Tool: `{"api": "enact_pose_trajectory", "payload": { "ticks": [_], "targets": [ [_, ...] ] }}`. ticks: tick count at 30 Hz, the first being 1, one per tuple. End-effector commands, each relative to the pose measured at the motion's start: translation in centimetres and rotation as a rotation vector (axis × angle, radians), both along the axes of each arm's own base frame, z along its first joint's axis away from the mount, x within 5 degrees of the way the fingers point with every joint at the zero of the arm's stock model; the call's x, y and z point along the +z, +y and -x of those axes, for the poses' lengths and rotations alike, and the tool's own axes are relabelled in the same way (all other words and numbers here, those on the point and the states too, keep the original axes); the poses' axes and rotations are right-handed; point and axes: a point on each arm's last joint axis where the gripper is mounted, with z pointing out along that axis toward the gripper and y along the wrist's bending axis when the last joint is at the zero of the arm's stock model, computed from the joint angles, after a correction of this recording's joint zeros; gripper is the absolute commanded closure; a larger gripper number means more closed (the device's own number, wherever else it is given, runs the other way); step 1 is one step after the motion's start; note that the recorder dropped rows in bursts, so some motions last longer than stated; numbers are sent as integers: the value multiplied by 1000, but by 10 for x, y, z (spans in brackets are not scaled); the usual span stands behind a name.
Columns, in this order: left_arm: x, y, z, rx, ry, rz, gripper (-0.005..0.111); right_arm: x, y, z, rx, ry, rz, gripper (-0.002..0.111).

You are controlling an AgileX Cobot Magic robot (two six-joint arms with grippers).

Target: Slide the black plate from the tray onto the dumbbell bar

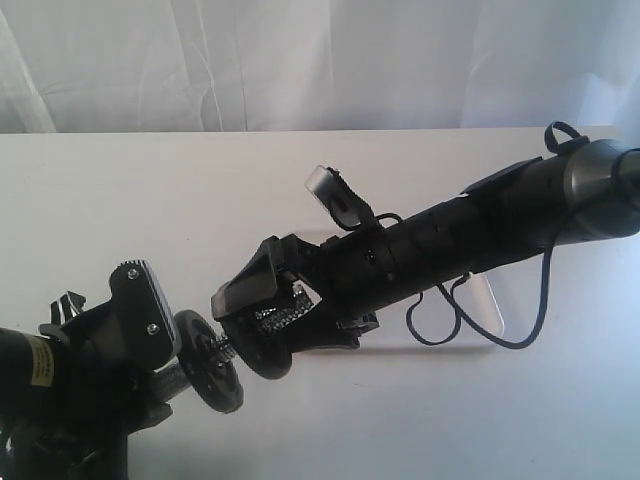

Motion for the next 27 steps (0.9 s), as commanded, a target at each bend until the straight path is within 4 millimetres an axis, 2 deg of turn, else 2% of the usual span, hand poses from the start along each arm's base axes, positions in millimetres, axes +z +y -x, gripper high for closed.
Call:
{"api": "enact_pose_trajectory", "payload": {
  "ticks": [1,14,16,20,27],
  "targets": [
    [40,-20,-22,13,-351,322,107,29,8,11,91,33,-187,15],
    [40,-20,-22,12,-352,321,107,29,8,11,93,32,-185,15],
    [40,-20,-22,12,-352,321,107,29,8,11,93,32,-185,13],
    [40,-20,-22,12,-352,321,107,29,8,11,93,32,-185,3],
    [40,-20,-22,12,-352,321,107,28,7,13,105,42,-164,3]
  ]
}}
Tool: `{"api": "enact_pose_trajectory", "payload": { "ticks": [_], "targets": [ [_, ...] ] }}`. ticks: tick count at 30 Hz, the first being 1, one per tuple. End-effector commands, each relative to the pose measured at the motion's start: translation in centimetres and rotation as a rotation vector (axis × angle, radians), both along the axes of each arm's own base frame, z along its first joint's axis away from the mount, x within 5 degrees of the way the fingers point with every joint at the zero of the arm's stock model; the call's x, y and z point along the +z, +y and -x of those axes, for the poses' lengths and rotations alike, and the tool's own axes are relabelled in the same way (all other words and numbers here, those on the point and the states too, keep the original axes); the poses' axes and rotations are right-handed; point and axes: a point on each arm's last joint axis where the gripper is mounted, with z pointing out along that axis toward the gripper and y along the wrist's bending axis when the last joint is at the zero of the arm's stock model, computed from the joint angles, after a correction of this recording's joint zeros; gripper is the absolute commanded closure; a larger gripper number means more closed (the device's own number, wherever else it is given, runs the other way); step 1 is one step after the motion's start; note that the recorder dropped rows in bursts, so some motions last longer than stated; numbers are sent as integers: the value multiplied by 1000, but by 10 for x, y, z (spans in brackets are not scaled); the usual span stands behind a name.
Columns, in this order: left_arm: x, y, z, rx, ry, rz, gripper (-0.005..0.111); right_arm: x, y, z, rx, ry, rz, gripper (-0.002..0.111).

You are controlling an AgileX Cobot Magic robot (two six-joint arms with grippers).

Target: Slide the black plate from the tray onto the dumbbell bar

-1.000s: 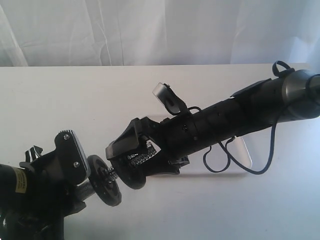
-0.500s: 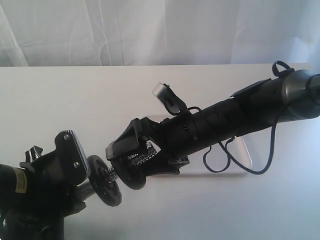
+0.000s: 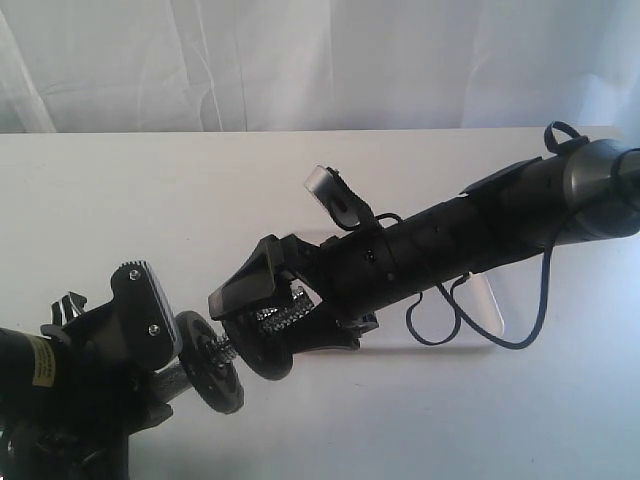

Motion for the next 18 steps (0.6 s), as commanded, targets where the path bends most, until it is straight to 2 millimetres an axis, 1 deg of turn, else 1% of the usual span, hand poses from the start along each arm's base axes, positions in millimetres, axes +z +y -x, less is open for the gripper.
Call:
{"api": "enact_pose_trajectory", "payload": {
  "ticks": [1,2,8,18],
  "targets": [
    [41,-20,-21,14,-351,325,107,28,6,12,102,39,-163,3],
    [41,-20,-21,14,-351,325,107,28,7,11,102,37,-164,3],
    [41,-20,-21,14,-351,325,107,29,-9,-2,43,31,-168,3],
    [41,-20,-21,14,-351,325,107,27,-10,0,68,23,-141,3]
  ]
}}
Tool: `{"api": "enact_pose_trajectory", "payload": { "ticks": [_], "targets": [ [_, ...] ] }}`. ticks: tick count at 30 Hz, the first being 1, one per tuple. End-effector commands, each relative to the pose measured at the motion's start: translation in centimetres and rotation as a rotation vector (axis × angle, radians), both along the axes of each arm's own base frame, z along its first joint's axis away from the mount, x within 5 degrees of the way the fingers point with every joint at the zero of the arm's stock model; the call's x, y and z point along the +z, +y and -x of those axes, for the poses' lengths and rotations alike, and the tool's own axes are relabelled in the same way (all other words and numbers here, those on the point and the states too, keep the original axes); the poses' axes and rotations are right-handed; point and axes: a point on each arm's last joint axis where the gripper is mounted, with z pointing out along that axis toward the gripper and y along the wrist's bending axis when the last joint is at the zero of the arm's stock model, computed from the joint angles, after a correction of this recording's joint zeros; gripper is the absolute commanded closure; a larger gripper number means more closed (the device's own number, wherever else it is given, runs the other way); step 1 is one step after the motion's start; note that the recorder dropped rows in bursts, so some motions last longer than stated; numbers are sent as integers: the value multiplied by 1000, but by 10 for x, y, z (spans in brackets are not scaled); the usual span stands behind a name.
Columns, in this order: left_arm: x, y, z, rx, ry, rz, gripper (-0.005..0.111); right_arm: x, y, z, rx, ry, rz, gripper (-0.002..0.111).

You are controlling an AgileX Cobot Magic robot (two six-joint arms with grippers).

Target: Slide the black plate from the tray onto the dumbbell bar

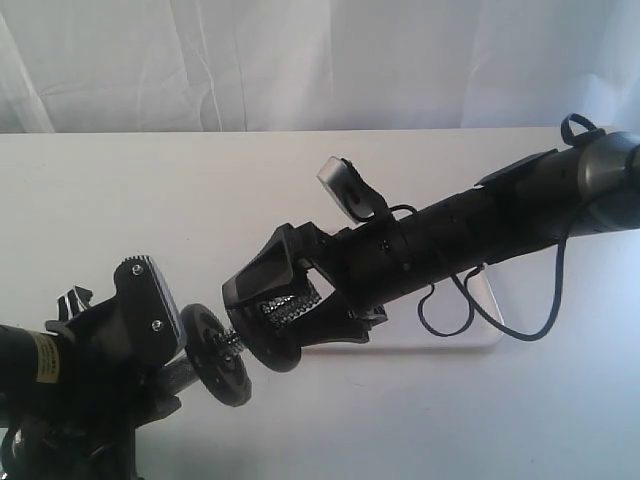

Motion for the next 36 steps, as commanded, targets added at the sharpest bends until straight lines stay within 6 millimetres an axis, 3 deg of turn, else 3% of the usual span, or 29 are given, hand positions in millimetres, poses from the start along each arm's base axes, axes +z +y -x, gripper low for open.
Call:
{"api": "enact_pose_trajectory", "payload": {
  "ticks": [1,36],
  "targets": [
    [39,-18,-19,14,-320,298,107,23,2,6,58,10,-117,3],
    [39,-18,-19,14,-320,298,107,15,-3,11,132,-11,-37,3]
  ]
}}
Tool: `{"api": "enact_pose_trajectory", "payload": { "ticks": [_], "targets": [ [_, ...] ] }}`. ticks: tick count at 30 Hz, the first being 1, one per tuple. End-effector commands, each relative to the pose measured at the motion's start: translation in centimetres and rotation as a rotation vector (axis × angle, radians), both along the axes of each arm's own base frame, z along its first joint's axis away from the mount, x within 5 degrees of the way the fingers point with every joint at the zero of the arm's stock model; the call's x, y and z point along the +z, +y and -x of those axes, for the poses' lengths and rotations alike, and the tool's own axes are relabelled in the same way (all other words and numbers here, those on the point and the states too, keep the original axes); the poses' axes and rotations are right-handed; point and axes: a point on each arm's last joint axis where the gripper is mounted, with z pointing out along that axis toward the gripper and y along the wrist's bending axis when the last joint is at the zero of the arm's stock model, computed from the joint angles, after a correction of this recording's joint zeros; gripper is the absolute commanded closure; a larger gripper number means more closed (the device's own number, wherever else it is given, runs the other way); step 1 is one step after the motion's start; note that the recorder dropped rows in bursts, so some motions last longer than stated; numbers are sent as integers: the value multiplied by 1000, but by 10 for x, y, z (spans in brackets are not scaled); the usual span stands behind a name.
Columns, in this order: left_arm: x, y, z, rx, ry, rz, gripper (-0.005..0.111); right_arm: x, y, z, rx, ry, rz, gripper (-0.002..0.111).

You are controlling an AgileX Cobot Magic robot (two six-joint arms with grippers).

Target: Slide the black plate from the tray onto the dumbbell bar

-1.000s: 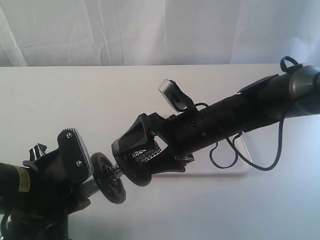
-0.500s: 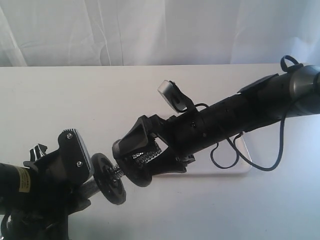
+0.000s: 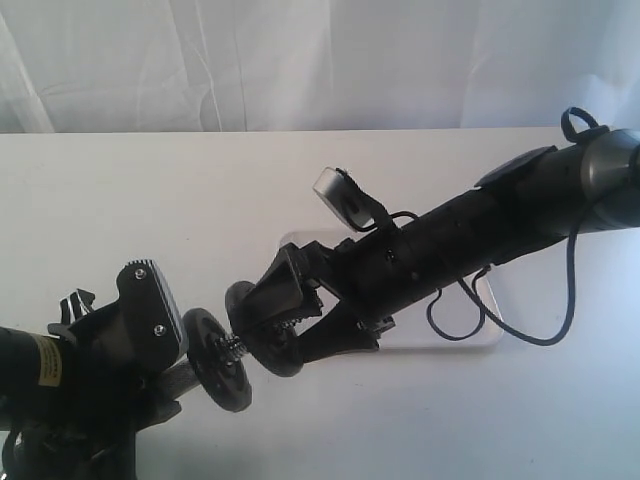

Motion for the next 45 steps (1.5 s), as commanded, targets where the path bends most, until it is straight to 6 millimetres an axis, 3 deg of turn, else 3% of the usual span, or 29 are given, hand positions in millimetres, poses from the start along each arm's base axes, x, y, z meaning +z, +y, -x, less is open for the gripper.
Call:
{"api": "enact_pose_trajectory", "payload": {
  "ticks": [1,10,25,29,33,37,39,42,45],
  "targets": [
    [39,-17,-20,27,-318,306,107,17,0,5,46,14,-79,3],
    [39,-17,-20,27,-318,306,107,15,-4,5,115,2,30,3],
    [39,-17,-20,27,-318,306,107,13,-8,4,124,-4,54,3],
    [39,-17,-20,27,-318,306,107,13,-15,-1,96,-4,54,8],
    [39,-16,-20,26,-314,303,107,13,-27,-9,53,-3,54,32],
    [39,-16,-20,26,-312,301,107,14,-37,-15,13,0,47,74],
    [38,-16,-20,26,-310,300,107,14,-38,-17,-2,3,37,88],
    [37,-16,-19,30,-296,294,107,15,-39,-18,-14,6,28,102],
    [37,-16,-19,30,-296,294,107,15,-39,-18,-8,3,34,107]
  ]
}}
